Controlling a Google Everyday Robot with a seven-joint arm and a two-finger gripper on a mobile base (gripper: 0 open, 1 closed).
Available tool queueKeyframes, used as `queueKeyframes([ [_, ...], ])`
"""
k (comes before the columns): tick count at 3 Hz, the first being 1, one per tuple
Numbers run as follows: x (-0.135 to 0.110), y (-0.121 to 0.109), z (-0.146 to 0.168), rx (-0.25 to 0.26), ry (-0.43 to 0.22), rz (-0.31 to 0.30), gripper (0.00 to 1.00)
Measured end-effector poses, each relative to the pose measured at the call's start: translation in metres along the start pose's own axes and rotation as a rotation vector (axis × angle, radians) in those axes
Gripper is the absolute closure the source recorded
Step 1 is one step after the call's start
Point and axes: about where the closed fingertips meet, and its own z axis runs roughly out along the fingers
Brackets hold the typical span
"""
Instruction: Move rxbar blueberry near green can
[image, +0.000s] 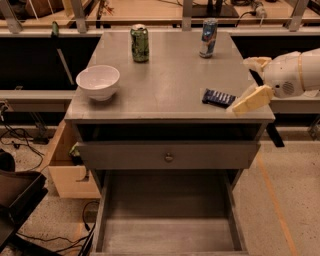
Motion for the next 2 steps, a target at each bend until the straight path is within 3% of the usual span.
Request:
queueKeyframes([
  [2, 0.032, -0.036, 0.025, 0.039, -0.07, 0.02, 0.0],
])
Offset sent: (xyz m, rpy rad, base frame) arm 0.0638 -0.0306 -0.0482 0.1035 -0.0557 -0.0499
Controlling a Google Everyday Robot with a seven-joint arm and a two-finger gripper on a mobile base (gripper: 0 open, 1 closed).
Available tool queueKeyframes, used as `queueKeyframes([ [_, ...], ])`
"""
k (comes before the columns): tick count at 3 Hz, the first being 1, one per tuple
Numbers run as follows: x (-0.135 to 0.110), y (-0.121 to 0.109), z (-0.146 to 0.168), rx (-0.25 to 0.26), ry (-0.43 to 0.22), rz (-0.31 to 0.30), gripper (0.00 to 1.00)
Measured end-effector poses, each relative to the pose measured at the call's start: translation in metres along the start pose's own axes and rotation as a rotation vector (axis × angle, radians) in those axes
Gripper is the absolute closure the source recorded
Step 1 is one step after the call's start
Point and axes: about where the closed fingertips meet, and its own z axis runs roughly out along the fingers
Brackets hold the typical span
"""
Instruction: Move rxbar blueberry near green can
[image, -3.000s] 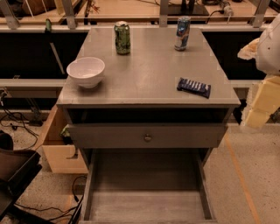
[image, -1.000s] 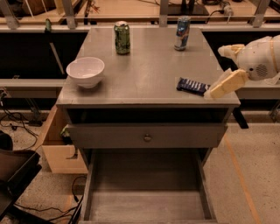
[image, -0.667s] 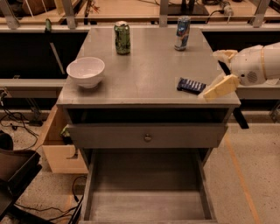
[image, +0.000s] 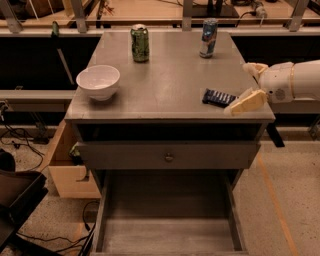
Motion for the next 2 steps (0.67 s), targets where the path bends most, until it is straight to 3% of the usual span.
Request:
queueKeyframes([
  [2, 0.015, -0.028, 0.021, -0.018, -0.031, 0.024, 0.0],
])
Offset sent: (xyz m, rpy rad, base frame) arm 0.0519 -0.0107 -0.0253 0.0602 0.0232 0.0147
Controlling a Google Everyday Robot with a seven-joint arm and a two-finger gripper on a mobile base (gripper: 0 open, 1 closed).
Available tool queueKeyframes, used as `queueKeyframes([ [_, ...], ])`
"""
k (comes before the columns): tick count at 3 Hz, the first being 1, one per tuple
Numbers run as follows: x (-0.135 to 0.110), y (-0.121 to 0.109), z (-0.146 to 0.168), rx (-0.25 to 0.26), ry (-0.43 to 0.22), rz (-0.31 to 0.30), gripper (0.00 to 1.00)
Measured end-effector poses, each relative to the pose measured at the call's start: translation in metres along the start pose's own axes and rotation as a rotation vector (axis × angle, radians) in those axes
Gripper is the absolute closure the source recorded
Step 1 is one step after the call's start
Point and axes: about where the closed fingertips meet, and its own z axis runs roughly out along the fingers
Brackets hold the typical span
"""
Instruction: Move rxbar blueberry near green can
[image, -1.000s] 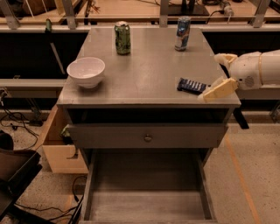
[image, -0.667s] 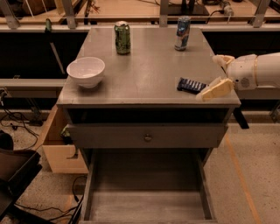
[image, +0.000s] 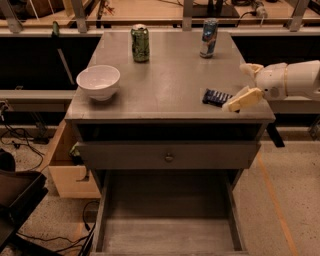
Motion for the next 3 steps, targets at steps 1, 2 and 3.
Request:
queueKeyframes([
  [1, 0.012, -0.002, 0.014, -0.025, -0.011, 0.014, 0.0],
  [2, 0.021, 0.005, 0.02, -0.032, -0.028, 0.017, 0.0],
  [3, 0.029, 0.022, 0.025, -0.041, -0.033, 0.02, 0.18],
])
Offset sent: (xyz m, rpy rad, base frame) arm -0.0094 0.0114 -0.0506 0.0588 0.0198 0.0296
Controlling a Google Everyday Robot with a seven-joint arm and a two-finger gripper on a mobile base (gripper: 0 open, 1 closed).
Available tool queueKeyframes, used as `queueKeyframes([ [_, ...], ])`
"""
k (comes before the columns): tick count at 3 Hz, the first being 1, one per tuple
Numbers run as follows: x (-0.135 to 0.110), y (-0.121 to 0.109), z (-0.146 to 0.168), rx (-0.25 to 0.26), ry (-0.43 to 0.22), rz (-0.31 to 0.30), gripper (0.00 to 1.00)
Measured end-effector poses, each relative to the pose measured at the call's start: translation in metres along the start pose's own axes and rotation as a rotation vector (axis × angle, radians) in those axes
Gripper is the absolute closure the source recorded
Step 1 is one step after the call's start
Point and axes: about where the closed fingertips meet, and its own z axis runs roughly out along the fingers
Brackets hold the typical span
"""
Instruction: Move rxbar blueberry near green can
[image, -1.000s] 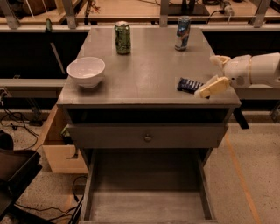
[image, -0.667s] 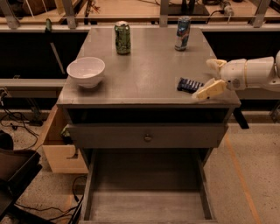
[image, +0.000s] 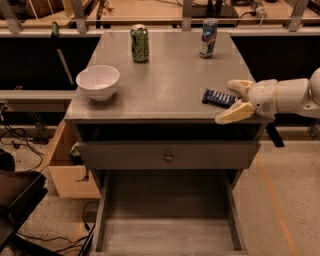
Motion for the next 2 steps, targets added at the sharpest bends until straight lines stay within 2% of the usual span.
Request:
queueKeyframes([
  [2, 0.0009, 0.0025, 0.002, -0.006, 0.001, 0.003, 0.65],
])
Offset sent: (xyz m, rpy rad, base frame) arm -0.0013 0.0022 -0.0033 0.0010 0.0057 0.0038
